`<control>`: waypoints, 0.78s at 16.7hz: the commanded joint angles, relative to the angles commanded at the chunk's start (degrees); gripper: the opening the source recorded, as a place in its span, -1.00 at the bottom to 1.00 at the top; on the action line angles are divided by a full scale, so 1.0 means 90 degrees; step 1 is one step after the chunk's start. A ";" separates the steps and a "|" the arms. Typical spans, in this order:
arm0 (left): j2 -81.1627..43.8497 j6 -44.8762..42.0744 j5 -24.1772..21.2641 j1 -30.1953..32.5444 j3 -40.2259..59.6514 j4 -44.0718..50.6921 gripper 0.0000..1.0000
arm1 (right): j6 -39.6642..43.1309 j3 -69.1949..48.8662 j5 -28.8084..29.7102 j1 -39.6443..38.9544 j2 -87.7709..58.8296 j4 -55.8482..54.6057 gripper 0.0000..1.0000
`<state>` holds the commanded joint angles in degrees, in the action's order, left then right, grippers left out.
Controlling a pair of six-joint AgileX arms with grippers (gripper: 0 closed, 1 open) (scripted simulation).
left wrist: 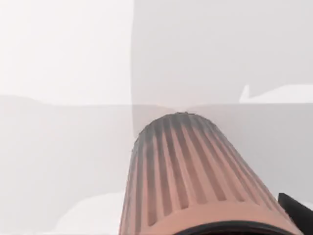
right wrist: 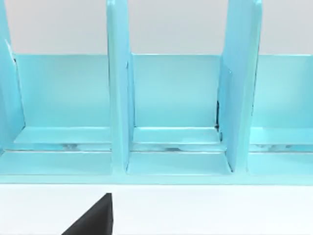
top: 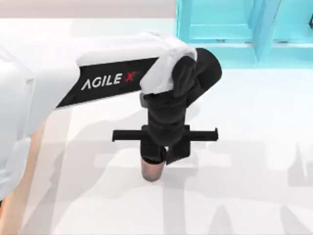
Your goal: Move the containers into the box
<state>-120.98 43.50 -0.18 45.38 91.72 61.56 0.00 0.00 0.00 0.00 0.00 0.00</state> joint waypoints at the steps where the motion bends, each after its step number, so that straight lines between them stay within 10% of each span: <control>1: 0.0212 -0.0145 0.0001 -0.0159 -0.0015 0.0173 -1.00 | 0.0000 0.0000 0.0000 0.0000 0.0000 0.0000 1.00; 13: 0.1738 -0.1105 0.0014 -0.1123 -0.0172 0.1459 -1.00 | 0.0000 0.0000 0.0000 0.0000 0.0000 0.0000 1.00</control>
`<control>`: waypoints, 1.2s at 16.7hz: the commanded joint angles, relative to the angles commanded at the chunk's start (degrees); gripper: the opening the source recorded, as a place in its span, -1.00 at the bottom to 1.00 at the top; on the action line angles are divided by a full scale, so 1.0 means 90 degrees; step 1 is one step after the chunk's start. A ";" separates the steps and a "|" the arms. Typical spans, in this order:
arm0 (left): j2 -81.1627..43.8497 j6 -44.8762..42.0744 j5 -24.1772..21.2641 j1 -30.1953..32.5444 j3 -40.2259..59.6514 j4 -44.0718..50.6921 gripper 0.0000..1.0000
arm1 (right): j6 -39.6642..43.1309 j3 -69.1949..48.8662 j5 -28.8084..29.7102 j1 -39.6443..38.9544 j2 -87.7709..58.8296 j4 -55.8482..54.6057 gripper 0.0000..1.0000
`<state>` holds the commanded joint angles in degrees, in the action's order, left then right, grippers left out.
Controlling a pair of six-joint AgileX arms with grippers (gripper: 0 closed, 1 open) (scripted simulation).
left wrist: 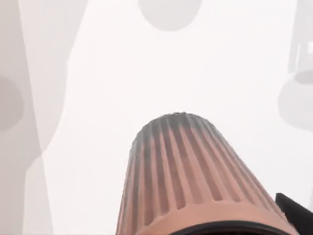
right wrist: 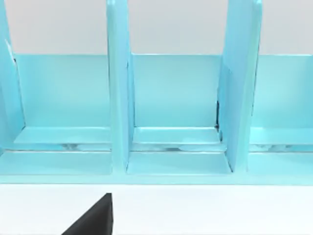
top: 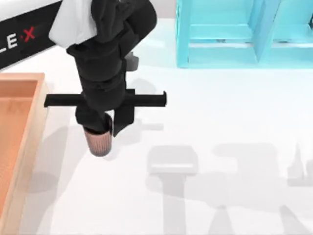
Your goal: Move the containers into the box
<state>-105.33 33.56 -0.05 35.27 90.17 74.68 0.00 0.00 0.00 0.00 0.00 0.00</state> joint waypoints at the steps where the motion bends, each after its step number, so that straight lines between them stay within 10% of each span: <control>1: 0.0003 -0.0141 -0.0010 -0.0138 0.0034 0.0034 -1.00 | 0.0000 0.0000 0.0000 0.0000 0.0000 0.0000 1.00; 13: 0.0338 -0.4821 -0.0350 -0.4868 0.0464 0.0847 -1.00 | 0.0000 0.0000 0.0000 0.0000 0.0000 0.0000 1.00; 20: 0.0460 -0.5410 -0.0426 -0.5454 0.0493 0.0922 -1.00 | 0.0000 0.0000 0.0000 0.0000 0.0000 0.0000 1.00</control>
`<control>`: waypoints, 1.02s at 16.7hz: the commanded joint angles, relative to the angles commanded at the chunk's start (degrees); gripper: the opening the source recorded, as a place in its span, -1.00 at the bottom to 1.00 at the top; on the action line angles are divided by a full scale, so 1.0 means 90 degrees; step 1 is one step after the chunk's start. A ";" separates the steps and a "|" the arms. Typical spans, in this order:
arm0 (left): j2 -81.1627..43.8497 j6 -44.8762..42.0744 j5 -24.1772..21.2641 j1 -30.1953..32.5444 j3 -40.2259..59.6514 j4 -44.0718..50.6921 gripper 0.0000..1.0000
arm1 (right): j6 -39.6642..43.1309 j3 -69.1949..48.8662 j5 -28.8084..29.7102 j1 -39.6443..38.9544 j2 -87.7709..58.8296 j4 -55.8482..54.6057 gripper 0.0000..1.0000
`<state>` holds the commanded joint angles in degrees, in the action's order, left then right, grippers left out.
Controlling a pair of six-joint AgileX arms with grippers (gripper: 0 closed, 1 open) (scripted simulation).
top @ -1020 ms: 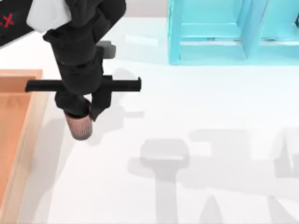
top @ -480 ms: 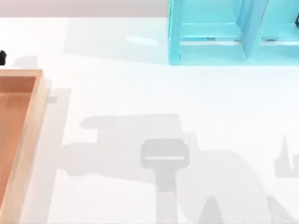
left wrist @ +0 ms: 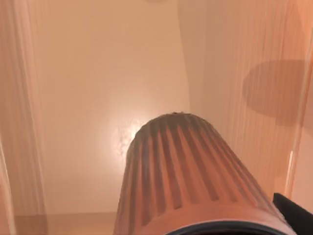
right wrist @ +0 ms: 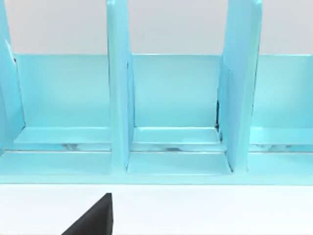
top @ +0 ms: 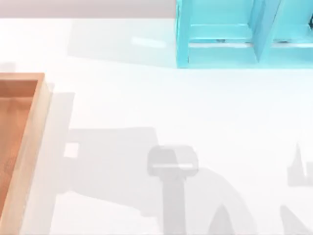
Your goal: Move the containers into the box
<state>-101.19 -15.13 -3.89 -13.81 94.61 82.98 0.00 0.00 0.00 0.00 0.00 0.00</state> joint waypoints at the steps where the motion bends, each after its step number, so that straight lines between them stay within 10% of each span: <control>1: -0.0033 -0.0006 0.0024 0.0022 -0.0014 -0.0012 -1.00 | 0.0000 0.0000 0.0000 0.0000 0.0000 0.0000 1.00; 15: -0.0052 -0.0092 -0.0001 -0.0091 -0.1573 -0.1619 -1.00 | 0.0000 0.0000 0.0000 0.0000 0.0000 0.0000 1.00; 17: -0.0052 -0.0092 -0.0001 -0.0091 -0.1573 -0.1619 -0.70 | 0.0000 0.0000 0.0000 0.0000 0.0000 0.0000 1.00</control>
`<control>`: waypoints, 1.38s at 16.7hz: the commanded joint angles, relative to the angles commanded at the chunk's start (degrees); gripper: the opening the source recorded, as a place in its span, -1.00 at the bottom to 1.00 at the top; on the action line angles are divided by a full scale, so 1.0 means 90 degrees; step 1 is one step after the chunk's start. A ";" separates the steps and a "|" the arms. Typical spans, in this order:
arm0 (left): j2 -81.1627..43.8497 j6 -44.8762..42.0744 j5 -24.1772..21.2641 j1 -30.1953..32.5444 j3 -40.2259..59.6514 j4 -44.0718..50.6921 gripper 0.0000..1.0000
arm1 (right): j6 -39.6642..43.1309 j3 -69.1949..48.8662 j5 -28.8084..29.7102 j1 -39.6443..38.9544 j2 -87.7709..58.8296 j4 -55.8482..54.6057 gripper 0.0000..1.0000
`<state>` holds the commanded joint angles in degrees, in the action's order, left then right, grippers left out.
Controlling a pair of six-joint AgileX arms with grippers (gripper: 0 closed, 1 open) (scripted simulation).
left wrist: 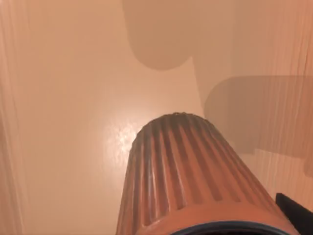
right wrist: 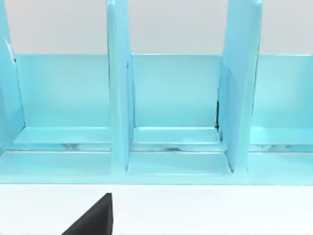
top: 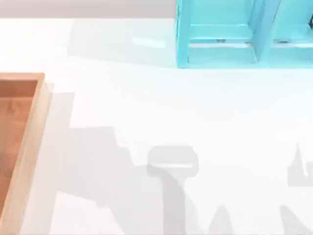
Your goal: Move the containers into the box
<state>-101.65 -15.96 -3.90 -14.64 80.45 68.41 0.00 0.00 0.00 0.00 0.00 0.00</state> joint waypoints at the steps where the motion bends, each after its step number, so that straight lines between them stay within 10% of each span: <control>1: 0.0000 0.0000 0.0000 0.0000 0.0000 0.0000 -0.55 | 0.0000 0.0000 0.0000 0.0000 0.0000 0.0000 1.00; 11: 0.0000 0.0000 0.0000 0.0000 0.0000 0.0000 0.96 | 0.0000 0.0000 0.0000 0.0000 0.0000 0.0000 1.00; 23: -0.0039 0.0000 0.0005 0.0006 0.0257 0.0251 1.00 | 0.0000 0.0000 0.0000 0.0000 0.0000 0.0000 1.00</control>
<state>-102.00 -15.95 -3.85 -14.58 82.76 70.67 0.00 0.00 0.00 0.00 0.00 0.00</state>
